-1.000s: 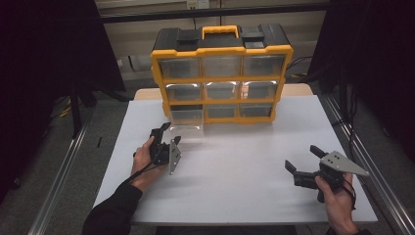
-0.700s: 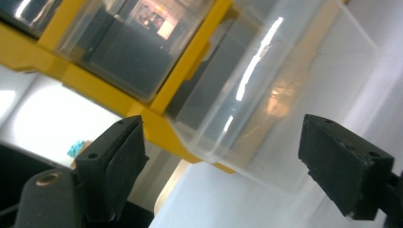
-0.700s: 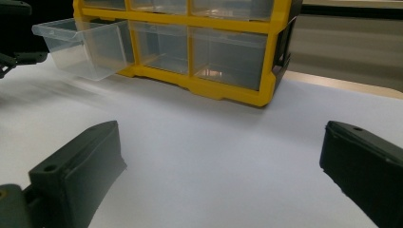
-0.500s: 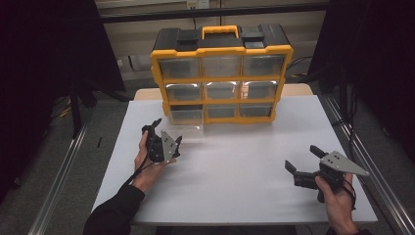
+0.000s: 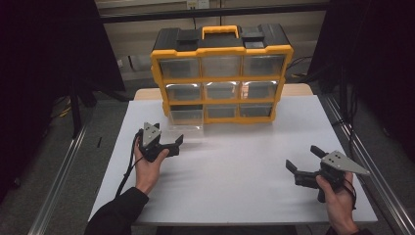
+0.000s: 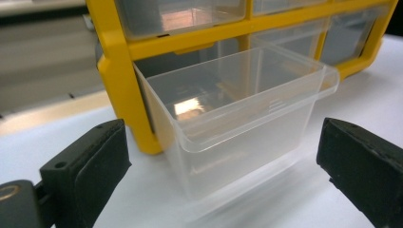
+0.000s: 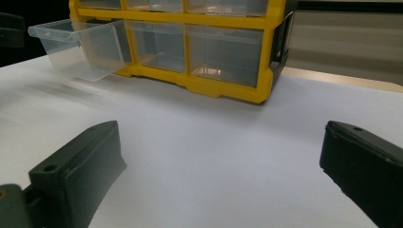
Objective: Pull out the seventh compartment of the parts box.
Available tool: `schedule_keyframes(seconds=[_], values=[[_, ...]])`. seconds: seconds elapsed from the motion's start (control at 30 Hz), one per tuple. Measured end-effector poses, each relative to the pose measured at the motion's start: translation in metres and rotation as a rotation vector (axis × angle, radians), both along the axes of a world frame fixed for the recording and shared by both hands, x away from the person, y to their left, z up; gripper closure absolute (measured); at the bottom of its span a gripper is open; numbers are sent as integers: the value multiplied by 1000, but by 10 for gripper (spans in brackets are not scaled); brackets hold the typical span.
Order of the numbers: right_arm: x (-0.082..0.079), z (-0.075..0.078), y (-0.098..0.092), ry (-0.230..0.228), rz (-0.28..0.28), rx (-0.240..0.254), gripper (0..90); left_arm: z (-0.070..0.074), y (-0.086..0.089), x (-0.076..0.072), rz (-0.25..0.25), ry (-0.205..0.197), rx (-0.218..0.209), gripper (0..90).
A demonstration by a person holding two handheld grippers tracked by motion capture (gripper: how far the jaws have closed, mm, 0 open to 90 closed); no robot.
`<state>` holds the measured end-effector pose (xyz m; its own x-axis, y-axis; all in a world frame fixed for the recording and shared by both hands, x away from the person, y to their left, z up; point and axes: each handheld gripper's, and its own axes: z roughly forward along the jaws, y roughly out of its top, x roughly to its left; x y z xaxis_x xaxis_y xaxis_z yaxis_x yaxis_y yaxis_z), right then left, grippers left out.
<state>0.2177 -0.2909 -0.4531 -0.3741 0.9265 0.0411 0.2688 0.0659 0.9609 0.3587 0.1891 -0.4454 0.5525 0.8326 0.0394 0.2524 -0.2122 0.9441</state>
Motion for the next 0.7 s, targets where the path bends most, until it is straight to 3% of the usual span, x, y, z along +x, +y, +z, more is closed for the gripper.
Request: schedule_keyframes(seconds=[0.07, 0.13, 0.2, 0.27, 0.33, 0.47, 0.6, 0.67, 0.7], values=[[0, 0, 0, 2, 3, 1, 0, 0, 0, 0, 8, 0, -18, 36], [0, 0, 1, 2, 0, -3, 0, 1, 2, -1, -11, 28, -35, 38], [1, 0, 2, 5, 8, -9, 0, 3, 4, -5, -13, 17, -9, 41], [0, 1, 3, 2, 8, -15, 0, 3, 6, -12, -4, 12, -75, 45], [0, 2, 4, -5, 3, -14, 0, 3, 12, -16, -6, 29, -92, 42], [-1, 2, 5, -2, 6, -22, 0, 2, 23, -25, -13, 3, -103, 37], [-1, 2, 5, 2, -2, -17, 0, -4, 32, -33, -7, 13, -158, 30], [0, 2, 4, 4, -1, -17, 0, -4, 38, -37, -10, -7, -126, 29], [0, 1, 4, 9, -3, -13, 0, -3, 38, -39, -1, -5, -137, 29]])
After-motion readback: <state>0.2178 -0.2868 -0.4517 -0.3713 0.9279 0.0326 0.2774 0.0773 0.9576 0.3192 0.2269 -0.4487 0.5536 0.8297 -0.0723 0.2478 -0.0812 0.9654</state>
